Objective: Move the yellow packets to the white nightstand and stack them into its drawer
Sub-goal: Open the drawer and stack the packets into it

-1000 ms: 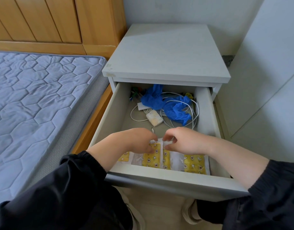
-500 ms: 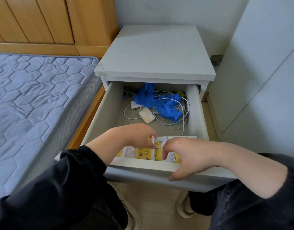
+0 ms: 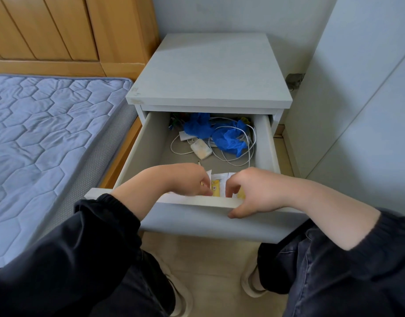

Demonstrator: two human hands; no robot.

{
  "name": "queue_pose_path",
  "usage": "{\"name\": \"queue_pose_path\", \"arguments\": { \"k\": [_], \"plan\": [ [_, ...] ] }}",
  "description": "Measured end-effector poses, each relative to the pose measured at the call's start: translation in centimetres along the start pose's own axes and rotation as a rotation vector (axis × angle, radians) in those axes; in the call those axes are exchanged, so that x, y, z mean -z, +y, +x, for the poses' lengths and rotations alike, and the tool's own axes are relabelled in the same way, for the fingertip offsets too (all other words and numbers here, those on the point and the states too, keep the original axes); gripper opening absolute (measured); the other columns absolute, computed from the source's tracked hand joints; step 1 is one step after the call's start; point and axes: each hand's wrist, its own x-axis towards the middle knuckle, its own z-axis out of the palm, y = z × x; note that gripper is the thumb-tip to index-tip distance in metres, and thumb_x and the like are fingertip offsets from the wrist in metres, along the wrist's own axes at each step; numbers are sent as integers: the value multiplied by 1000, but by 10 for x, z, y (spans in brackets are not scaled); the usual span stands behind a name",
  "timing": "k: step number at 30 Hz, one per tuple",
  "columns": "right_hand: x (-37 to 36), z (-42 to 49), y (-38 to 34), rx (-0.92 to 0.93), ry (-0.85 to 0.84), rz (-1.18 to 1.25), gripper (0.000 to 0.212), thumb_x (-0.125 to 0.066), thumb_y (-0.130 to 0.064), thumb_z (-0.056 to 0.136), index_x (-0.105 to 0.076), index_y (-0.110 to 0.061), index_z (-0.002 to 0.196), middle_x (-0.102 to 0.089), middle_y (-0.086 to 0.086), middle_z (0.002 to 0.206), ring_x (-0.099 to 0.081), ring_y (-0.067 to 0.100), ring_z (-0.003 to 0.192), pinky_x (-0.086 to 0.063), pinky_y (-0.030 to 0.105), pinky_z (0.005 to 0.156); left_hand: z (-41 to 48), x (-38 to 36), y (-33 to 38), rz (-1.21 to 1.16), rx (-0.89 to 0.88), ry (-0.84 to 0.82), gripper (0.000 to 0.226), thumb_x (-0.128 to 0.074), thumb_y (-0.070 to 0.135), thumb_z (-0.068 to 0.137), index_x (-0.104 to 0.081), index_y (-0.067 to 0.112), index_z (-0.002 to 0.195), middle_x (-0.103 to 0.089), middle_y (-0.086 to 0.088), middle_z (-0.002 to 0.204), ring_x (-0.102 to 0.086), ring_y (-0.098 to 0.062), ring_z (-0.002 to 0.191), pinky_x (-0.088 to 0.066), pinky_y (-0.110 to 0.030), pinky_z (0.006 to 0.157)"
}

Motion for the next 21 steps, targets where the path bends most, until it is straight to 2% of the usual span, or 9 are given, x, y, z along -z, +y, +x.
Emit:
{"name": "queue_pose_path", "arguments": {
  "k": [3,6,8,12,16,17,19,21],
  "plan": [
    [5,6,6,-24,53,31,25,-69,-48,78,-58,-27,85,-60,-8,88,-53,9,76,-45,29,66,1,4,-2,-81,13,115,36,-37,38,102,-68,20,109,-61,-3,109,-51,-16,95,-40,-32,85],
    [10,12,15,-39,136,4,20,-64,-47,84,-57,-28,86,-57,-10,84,-52,9,76,-37,25,59,0,8,-5,-163,30,213,47,-33,45,101,-62,9,88,-57,-4,84,-50,-18,79,-37,-32,69],
    [11,16,21,-69,223,-13,22,-61,-48,86,-59,-27,88,-54,-11,79,-48,7,72,-29,23,55,0,11,-8,-135,19,251,50,-34,50,99,-60,10,89,-57,-2,80,-52,-17,77,-38,-33,67],
    [8,29,34,-126,443,-44,25,-59,-50,87,-57,-25,87,-53,-10,74,-51,13,75,-24,22,51,5,15,-19,-55,43,400,39,-41,53,96,-62,22,109,-64,2,95,-57,-16,86,-50,-35,77],
    [8,45,44,-143,603,-154,20,-60,-41,89,-57,-21,87,-54,-7,81,-51,17,81,-25,25,52,20,20,-27,30,67,567,29,-43,45,98,-60,25,111,-62,6,101,-56,-16,95,-49,-35,84],
    [8,49,46,-113,654,-200,20,-63,-37,87,-60,-17,88,-57,-4,84,-53,19,83,-28,28,55,24,22,-28,103,51,612,29,-42,43,98,-60,25,111,-60,6,106,-53,-16,103,-47,-33,89],
    [10,57,50,-50,746,-329,24,-76,-26,77,-65,-8,89,-62,6,94,-58,28,90,-44,32,65,33,23,-31,270,-2,735,33,-45,42,98,-61,22,119,-54,3,127,-42,-18,124,-35,-32,103],
    [14,64,53,-66,823,-403,43,-85,-22,65,-66,-4,99,-60,15,110,-57,34,102,-51,43,83,38,27,-30,375,-18,874,42,-53,42,94,-56,21,131,-40,-3,147,-28,-23,140,-24,-36,114]
  ]
}}
